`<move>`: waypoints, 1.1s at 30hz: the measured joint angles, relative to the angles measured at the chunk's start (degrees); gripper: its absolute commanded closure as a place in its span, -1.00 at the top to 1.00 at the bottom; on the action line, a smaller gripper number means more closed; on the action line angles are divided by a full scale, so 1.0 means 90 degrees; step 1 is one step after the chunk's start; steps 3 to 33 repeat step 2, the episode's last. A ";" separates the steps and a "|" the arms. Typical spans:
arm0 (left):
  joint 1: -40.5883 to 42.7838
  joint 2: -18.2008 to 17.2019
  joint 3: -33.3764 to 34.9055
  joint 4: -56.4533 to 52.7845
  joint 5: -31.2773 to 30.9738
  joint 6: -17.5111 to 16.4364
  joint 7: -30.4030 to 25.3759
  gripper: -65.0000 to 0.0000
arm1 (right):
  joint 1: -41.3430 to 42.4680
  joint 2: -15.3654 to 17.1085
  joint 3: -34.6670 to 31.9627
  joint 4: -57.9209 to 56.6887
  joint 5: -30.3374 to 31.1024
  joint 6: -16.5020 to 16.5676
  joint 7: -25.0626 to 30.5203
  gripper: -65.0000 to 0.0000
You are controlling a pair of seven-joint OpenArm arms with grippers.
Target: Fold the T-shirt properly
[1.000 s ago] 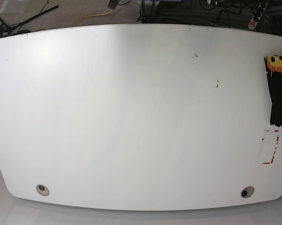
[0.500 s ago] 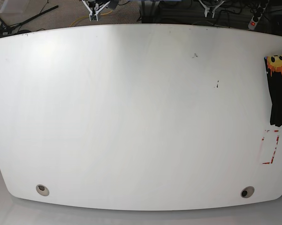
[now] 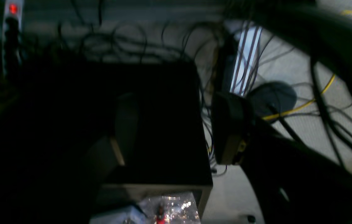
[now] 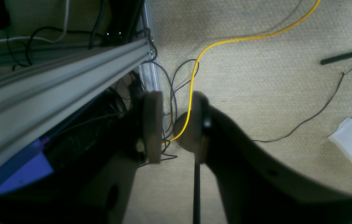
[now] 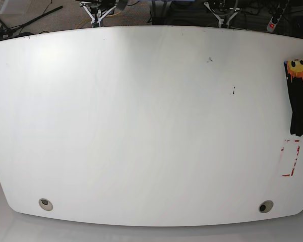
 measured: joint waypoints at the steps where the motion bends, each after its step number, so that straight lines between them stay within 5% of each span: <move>1: 0.0012 0.0000 -0.0041 -0.0007 0.0005 0.0002 0.0061 0.03 | 0.0002 -0.0005 0.0000 0.0000 0.0000 -0.0005 -0.0015 -0.51; 33: 0.0024 0.0000 -0.0066 -0.0017 0.0005 0.0002 0.0073 0.03 | 0.0002 -0.0010 0.0000 0.0000 0.0002 0.0000 -0.0012 -0.51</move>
